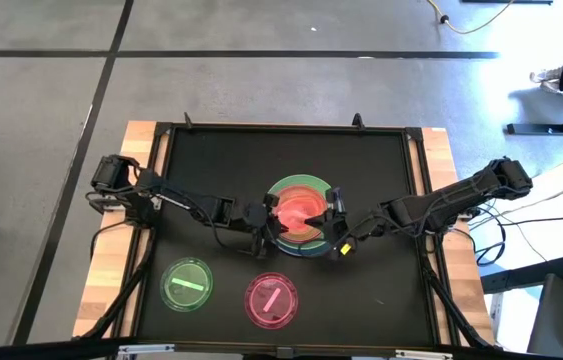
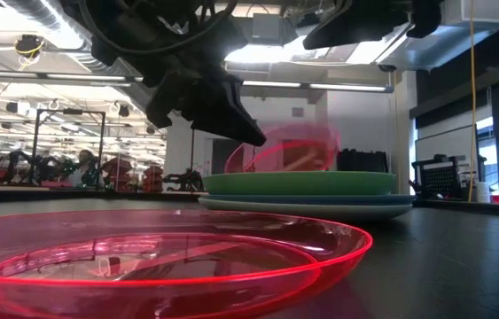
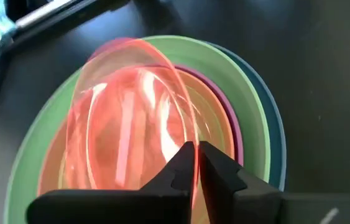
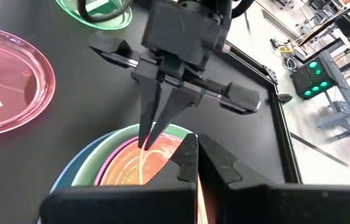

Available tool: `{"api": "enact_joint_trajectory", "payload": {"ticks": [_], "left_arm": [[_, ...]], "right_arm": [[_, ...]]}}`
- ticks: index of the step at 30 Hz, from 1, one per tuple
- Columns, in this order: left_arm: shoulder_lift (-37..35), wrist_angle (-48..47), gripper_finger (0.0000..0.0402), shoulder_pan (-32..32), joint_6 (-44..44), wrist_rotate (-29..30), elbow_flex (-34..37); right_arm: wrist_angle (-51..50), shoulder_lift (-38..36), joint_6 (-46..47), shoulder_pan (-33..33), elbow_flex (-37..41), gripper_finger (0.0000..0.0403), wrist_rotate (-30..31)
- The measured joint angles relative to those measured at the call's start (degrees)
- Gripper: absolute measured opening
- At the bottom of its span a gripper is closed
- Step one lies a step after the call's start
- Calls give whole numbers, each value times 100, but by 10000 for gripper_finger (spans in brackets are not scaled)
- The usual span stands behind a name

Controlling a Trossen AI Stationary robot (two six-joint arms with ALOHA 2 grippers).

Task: Stack plastic plates
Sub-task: Stack the top pink plate on top of the light green plate, then stack the pink plate on top of the pink plate

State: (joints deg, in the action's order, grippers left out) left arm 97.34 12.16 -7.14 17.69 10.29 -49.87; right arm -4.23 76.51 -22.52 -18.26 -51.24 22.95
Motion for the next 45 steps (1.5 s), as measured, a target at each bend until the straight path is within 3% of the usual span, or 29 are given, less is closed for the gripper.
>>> {"api": "enact_joint_trajectory", "payload": {"ticks": [13,23,28,34,45], "left_arm": [[-185,-95,116,-271,-1315,24,0],[-478,-709,122,-1021,-4268,-662,0],[-277,-1134,122,-1420,-5207,-698,4],[66,-1299,122,-1560,-5661,-598,4],[365,-1111,122,-1495,-5641,-788,2]], "right_arm": [[-12,0,7,-7,0,1,-1],[-20,0,-17,-7,0,1,-3],[-12,0,-23,-7,0,1,-3],[8,0,-25,-7,0,1,-4],[20,0,-28,-9,0,1,-4]]}}
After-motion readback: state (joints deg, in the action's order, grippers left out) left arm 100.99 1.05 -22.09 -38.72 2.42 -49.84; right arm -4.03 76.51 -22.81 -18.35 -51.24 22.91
